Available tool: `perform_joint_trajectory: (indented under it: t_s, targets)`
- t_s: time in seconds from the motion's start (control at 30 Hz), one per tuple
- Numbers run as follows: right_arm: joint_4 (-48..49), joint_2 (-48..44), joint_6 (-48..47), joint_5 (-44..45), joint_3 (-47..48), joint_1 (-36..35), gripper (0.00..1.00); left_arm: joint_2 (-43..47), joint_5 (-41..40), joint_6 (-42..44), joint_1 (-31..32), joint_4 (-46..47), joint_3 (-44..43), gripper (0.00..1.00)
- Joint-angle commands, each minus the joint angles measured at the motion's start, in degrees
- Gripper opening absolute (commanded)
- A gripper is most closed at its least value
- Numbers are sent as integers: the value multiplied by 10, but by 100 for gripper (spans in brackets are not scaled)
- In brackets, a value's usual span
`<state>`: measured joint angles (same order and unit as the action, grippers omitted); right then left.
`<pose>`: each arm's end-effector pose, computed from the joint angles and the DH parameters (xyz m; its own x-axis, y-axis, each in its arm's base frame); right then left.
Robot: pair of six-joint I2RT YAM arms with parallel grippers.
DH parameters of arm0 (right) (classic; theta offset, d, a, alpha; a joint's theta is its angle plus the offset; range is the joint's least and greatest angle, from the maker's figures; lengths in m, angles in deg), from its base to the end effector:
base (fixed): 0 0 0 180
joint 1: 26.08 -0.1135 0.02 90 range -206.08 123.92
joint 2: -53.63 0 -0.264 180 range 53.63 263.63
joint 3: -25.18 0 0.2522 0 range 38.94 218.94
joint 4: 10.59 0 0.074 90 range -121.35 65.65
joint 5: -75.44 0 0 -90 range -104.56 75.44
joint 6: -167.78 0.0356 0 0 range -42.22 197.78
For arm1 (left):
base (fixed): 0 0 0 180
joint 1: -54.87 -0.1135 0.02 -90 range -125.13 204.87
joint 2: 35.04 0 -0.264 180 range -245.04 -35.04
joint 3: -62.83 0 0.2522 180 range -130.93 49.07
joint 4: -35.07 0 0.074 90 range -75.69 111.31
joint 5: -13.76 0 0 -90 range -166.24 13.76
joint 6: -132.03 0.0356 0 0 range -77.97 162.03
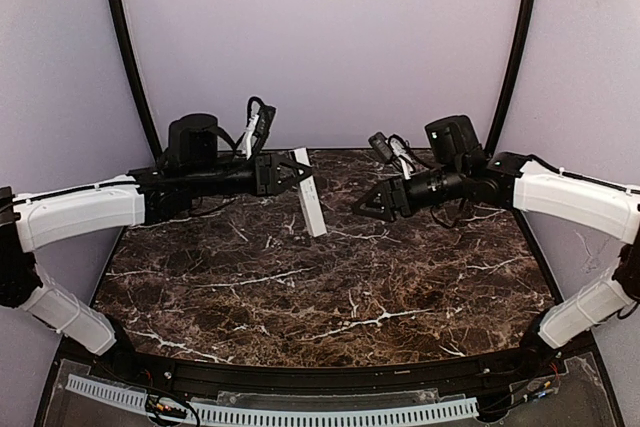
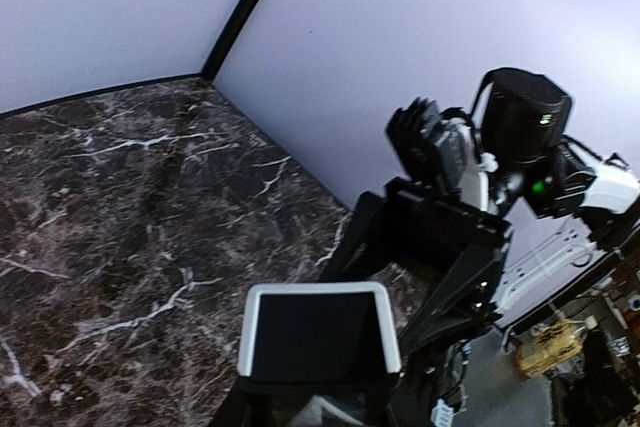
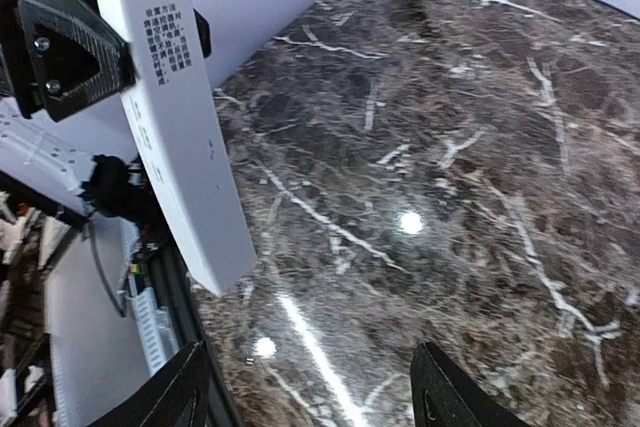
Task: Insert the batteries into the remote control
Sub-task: Place the remote control at the center of the board.
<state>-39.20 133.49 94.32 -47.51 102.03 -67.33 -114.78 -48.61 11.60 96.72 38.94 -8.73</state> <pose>0.2232 0.2215 0.3057 -0.6345 -0.2387 -0.7351 -0.7520 0.4105 0.5158 0.2332 -0.2310 0.3295 -0.5221 -0.1347 -0.8422 0.7783 0.3284 -0.5351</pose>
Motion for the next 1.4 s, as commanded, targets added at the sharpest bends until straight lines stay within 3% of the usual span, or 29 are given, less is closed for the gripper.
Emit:
perform_joint_trajectory:
  t_s: [0.0,0.17,0.43,1.0,1.37]
  targets:
    - [-86,-39,-67,186,2,0,68,-54,-104,145,1,-352,-104,13]
    - [-68,-82,-76,250,-26,1,71,-124,-194,189,15,-537,-204,12]
    - [-33,-128,-38,251,-79,13,98,-230,-254,205,28,-645,-273,9]
    - [-26,-167,-44,244,-119,21,99,-412,-262,162,28,-668,-367,15]
    - [-25,-163,-54,243,-127,22,99,-476,-287,152,24,-676,-411,27]
